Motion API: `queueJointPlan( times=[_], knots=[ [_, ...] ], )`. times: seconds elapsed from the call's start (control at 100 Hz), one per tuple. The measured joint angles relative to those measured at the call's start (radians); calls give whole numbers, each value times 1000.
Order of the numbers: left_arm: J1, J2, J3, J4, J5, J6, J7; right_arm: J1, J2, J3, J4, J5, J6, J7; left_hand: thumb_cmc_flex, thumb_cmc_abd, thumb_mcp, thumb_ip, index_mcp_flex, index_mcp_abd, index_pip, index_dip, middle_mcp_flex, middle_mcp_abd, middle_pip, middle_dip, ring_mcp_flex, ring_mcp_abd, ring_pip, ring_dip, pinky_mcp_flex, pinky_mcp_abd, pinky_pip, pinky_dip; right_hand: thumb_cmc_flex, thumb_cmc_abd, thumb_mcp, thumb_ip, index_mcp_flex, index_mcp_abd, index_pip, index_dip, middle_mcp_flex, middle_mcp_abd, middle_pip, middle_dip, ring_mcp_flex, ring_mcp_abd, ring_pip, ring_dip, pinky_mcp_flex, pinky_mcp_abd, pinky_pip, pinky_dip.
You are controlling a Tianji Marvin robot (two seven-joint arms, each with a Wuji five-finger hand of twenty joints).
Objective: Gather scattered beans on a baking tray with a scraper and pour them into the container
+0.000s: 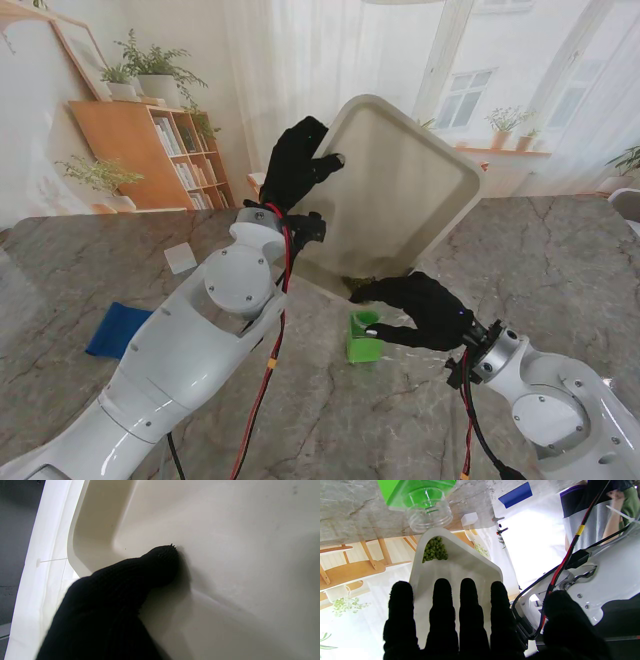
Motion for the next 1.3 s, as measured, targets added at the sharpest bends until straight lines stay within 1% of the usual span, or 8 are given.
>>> queueJointPlan(
  times=[0.32, 0.59, 0.7, 1.3],
  knots=[
    [3, 1, 0, -4, 0, -2, -5, -8, 0, 6, -5, -1, -2, -1, 0, 0, 0, 0, 0, 0, 0, 0, 0, 0, 0, 0, 0, 0, 0, 0, 0, 0, 0, 0, 0, 0, 0, 0, 0, 0, 0, 0, 0, 0, 0, 0, 0, 0, 0, 0, 0, -1, 0, 0],
    [8, 6, 4, -14, 1, -23, -14, -10, 0, 7, -6, -1, -2, -1, -3, -2, 0, 0, 1, 0, 0, 0, 0, -2, 0, 2, 0, 0, 0, 0, -6, 0, 0, 0, 0, 0, 0, 0, 0, 0, 0, 0, 0, 0, 0, 0, 0, 0, 0, 0, 0, -1, 8, 0],
    [9, 7, 6, -17, 8, -24, -16, -11, -1, 8, -6, -2, -2, -1, -4, -11, 4, 1, 2, -2, 0, 0, 1, -4, 0, 2, 0, 0, 0, -1, -6, 0, 0, 0, 0, 0, 0, 0, 0, 0, 0, 0, 0, 0, 0, 0, 0, 0, 0, 0, 1, -1, 25, 0],
    [11, 9, 8, -22, 20, -26, -19, -17, -1, 13, -9, -4, -2, -2, -4, -11, 6, 1, 11, -10, 1, 0, 1, -5, 0, 3, 0, 0, 0, -8, -7, 0, 0, 0, 0, 0, 0, 0, 0, 0, 0, 0, 0, 0, 0, 0, 0, 0, 0, 0, 3, -9, 25, 0]
  ],
)
